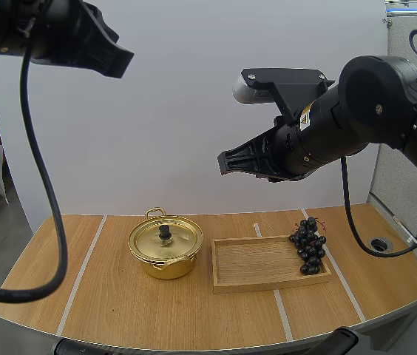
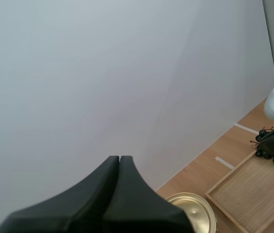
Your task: Open the pot, put the pineapple inside, and close it
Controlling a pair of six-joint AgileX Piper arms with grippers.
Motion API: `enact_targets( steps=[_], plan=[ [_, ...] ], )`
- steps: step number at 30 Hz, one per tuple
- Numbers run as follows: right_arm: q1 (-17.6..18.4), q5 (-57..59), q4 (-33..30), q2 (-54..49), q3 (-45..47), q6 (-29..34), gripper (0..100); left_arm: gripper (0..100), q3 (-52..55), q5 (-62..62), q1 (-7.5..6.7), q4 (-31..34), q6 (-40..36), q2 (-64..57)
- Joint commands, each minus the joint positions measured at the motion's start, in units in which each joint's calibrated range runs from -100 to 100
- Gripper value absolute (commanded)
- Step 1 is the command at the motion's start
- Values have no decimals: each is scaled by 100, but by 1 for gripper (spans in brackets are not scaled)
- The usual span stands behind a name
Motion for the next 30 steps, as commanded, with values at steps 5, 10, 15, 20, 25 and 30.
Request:
enact_targets(
  steps=[5,10,15,20,25,30],
  plan=[
    [-20,-662,-371,-534,6,369,0,0,1551,-1237,-7,-761,-372,-633],
    [-20,-842,-1179,-907,6,787,0,0,2171,-1572,-7,-761,-918,-779],
    [-20,-842,-1228,-1289,6,808,0,0,2480,-1973,-7,-761,-984,-806],
    [-20,-842,-1228,-1667,6,808,0,0,2480,-2070,-7,-761,-1106,-952],
    [-20,-842,-1228,-1941,6,827,0,0,2480,-2110,-7,-761,-1106,-1389],
    [-63,-819,-1228,-2057,118,827,0,0,2480,-2234,-7,-751,-1106,-1935]
  ],
)
